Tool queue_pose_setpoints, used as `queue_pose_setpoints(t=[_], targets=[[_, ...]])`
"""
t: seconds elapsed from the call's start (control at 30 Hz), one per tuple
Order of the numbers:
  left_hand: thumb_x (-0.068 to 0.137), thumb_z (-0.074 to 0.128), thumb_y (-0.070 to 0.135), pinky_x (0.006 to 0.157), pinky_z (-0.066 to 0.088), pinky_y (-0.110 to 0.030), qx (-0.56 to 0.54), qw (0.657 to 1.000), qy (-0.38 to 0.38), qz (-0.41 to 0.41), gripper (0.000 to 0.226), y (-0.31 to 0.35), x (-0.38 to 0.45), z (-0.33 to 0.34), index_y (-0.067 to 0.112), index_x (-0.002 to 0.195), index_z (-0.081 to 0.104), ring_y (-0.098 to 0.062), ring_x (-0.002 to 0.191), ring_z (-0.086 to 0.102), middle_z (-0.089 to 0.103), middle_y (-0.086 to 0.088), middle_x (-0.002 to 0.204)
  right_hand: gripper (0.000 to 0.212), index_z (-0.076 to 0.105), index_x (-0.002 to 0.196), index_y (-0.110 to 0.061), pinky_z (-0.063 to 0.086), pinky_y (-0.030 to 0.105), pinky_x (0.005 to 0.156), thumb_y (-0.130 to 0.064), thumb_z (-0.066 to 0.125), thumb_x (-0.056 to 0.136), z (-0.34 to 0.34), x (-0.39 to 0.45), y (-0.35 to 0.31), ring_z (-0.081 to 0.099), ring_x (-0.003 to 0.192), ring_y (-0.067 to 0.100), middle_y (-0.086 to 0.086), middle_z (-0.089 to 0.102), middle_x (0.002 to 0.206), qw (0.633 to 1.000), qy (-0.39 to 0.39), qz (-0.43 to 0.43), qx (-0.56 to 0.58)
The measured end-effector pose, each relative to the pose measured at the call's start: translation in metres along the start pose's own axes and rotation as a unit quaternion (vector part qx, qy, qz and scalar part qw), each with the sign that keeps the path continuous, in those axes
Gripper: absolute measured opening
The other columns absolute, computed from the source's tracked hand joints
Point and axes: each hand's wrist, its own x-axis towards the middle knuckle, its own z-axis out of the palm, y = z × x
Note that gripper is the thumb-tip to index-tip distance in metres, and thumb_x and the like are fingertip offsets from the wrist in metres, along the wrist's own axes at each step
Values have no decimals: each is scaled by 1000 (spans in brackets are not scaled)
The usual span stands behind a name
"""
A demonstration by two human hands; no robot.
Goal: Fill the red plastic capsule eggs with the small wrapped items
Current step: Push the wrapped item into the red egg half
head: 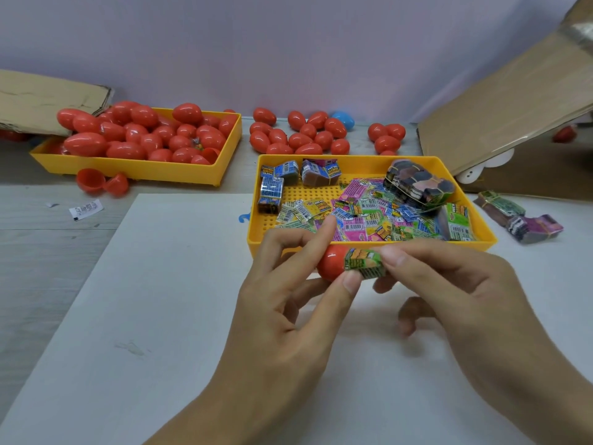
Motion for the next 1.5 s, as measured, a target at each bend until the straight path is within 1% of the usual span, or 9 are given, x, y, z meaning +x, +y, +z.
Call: queue_pose_setpoints(t=[0.2,0.37,0.57,0.7,0.83,0.93,1.0,1.13,1.5], targets=[[91,66,20,90,56,-24,19,999,-19,40,48,-2,-3,0,19,138,55,-26,111,62,49,0,117,35,80,91,-10,49,30,44,-41,72,76,-4,7,-4,71,81,18,12,75,94,981,-68,150,100],[92,60,24,89,57,-32,129,987,-31,93,51,-2,-3,0,19,142,47,-22,111,58,45,0,119,31,80,97,-13,51,30,49,-36,73,77,-5,7,-5,68,84,16,14,75,102,974,-99,176,107],[92,61,18,91,43,-14,243,954,-51,168,50,-1,-1,1,2,138,50,-7,106,53,49,-6,113,38,79,101,-11,53,26,53,-37,66,76,-7,6,-8,67,78,12,15,75,104,961,-147,196,132],[92,61,22,89,49,-27,242,956,-60,153,51,-4,-1,0,4,138,52,-20,104,59,53,-5,115,38,79,102,-13,55,24,56,-29,72,68,-10,6,-6,70,75,13,16,76,99,959,-133,209,135],[89,63,23,88,49,-25,224,962,-76,136,50,1,0,0,6,136,55,-16,102,61,58,-3,112,39,79,102,-16,58,28,68,-28,75,65,-11,7,-5,69,79,16,16,76,99,955,-138,226,133],[82,64,55,91,52,-27,165,980,-104,44,55,0,12,-7,28,128,51,1,106,61,64,15,111,38,79,104,-15,57,28,68,-17,81,66,-13,9,-2,68,82,18,17,75,101,950,-153,238,135],[76,65,68,90,54,-31,135,986,-98,17,55,-1,13,-9,34,118,56,6,106,62,66,31,105,42,77,106,-13,58,27,66,-29,75,68,-12,10,0,68,83,20,18,74,103,945,-149,248,155],[82,76,25,82,57,-39,139,983,-11,118,32,0,0,-3,17,111,67,-20,99,68,70,6,104,43,77,105,-13,57,26,60,-35,75,68,-10,10,0,70,80,17,15,75,100,947,-137,242,163],[81,74,24,90,53,-23,138,983,12,117,32,-2,-1,-3,12,110,70,-9,102,70,72,3,109,44,76,101,-5,54,25,56,-37,74,71,-11,9,0,72,78,21,16,73,91,939,-151,255,177]])
